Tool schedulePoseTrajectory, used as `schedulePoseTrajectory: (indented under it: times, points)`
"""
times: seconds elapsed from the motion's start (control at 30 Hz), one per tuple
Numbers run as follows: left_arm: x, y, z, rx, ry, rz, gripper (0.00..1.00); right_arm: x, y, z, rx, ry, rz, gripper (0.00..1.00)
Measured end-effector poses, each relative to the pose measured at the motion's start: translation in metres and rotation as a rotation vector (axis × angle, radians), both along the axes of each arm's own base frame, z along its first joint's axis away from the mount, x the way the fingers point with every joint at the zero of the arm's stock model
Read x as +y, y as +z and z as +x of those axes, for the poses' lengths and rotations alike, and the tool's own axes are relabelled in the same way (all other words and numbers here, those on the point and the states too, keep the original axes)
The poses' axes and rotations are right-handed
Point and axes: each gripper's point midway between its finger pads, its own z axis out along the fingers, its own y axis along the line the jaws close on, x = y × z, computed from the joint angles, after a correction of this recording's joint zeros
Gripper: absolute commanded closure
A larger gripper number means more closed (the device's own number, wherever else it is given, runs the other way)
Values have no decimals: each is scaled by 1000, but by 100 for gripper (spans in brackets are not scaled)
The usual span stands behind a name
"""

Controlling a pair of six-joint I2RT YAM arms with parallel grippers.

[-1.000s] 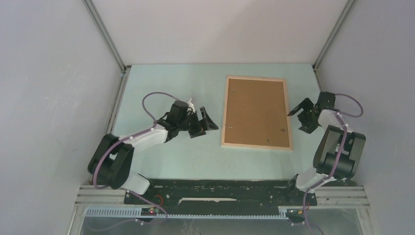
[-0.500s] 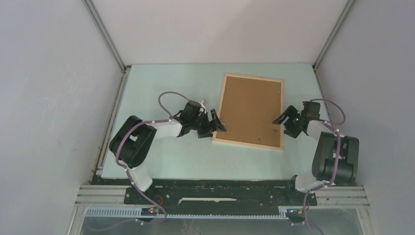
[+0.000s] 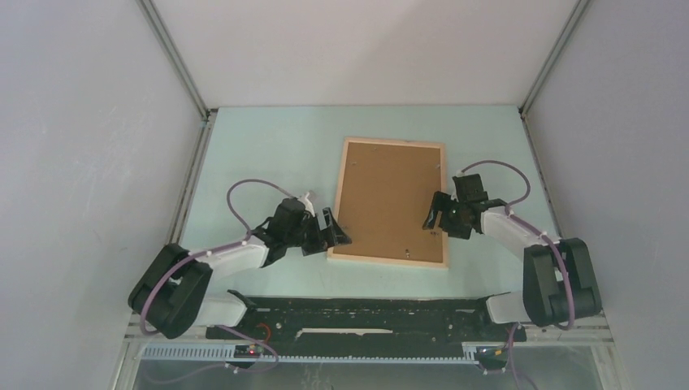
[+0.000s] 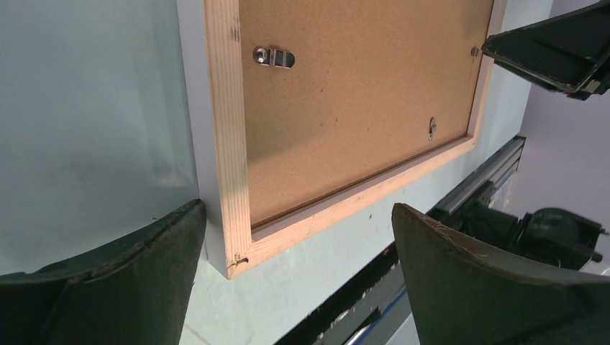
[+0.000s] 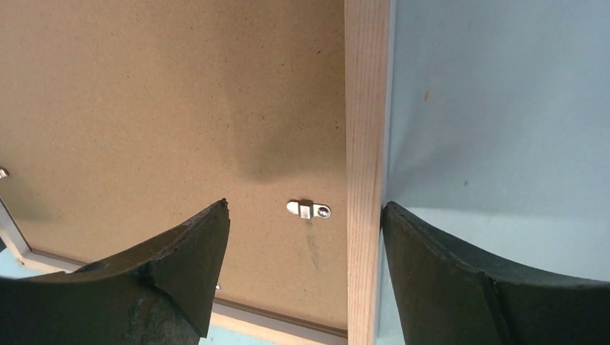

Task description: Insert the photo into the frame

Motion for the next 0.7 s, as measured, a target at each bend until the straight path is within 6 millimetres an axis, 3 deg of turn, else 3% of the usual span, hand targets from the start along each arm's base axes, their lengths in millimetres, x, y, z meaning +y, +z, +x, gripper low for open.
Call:
schedulePoseTrajectory:
  times: [0.17, 0.2, 0.27, 0.4, 0.5, 0.6, 0.7]
  points:
    - [9, 3, -17, -2, -21, 48, 0, 6, 6, -21, 31, 30, 26, 13]
    - [11, 4, -17, -15, -19, 63, 0, 8, 9, -21, 27, 35, 35, 3]
    - [16, 5, -15, -29, -7, 100, 0, 10, 13, -23, 25, 41, 48, 0]
    - [19, 17, 6, -68, 21, 170, 0, 5, 27, -20, -3, 39, -39, 0]
    - [14, 24, 22, -88, 30, 193, 0, 6, 50, -16, -97, 56, -125, 0]
    - [14, 20, 30, -87, 39, 223, 0, 5, 75, -14, -198, 40, -148, 4]
    - [20, 9, 31, -61, 44, 277, 2, -4, 77, -7, -186, -1, -119, 12]
